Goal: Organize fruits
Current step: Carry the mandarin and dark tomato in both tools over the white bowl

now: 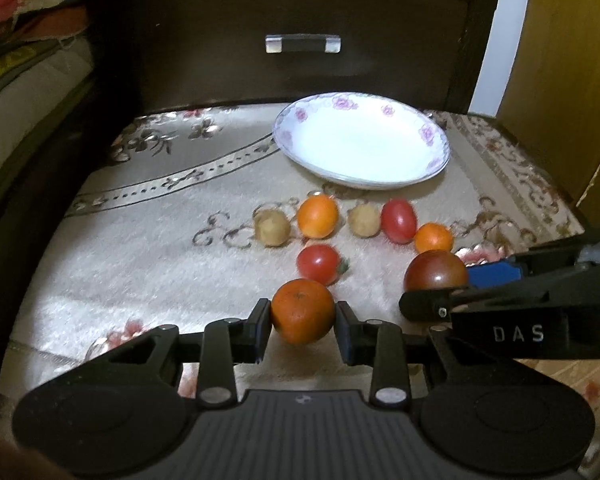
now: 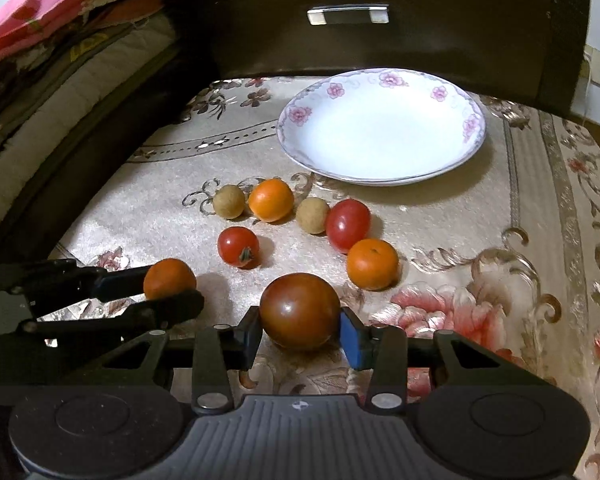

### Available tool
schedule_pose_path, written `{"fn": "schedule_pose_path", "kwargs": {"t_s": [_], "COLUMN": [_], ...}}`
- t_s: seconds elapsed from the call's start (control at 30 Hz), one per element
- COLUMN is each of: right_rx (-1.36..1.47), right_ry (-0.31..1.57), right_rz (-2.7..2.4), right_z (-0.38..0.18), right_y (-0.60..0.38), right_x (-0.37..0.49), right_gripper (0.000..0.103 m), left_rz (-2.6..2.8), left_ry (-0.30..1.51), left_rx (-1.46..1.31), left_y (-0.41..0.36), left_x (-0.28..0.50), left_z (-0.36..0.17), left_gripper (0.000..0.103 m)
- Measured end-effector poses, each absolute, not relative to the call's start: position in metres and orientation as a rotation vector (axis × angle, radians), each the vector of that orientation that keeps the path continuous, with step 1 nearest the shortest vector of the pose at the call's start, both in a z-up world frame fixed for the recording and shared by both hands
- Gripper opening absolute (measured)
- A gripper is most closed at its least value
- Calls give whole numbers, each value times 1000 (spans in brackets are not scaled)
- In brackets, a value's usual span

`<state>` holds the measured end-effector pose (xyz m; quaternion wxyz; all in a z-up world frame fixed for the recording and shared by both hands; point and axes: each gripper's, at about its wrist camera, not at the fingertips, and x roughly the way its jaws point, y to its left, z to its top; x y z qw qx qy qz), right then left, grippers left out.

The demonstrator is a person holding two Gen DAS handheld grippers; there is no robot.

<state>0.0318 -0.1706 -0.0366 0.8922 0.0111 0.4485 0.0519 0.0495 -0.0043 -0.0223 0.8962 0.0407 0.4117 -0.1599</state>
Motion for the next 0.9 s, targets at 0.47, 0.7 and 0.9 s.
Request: {"fn": "schedule_pose_path", "kwargs": {"t_s": [0.47,0.7,0.9], "right_rx": [89,74,63], "right_ry": [862,819,816], "right_rz": [61,32,10], "right_z": [-8,-1,-5], "right_y": [-192,-208,-223], "right_x": [45,68,89], "right_gripper": [38,38,38], "left_rz": [-370,-377,-383], "left_ry": [796,771,776], "left_rx": [88,119,139], "left_y": [-26,-45,-58], "left_x": [86,118,143], "left_z": [4,6,-2], "left_gripper": [39,39,38]}}
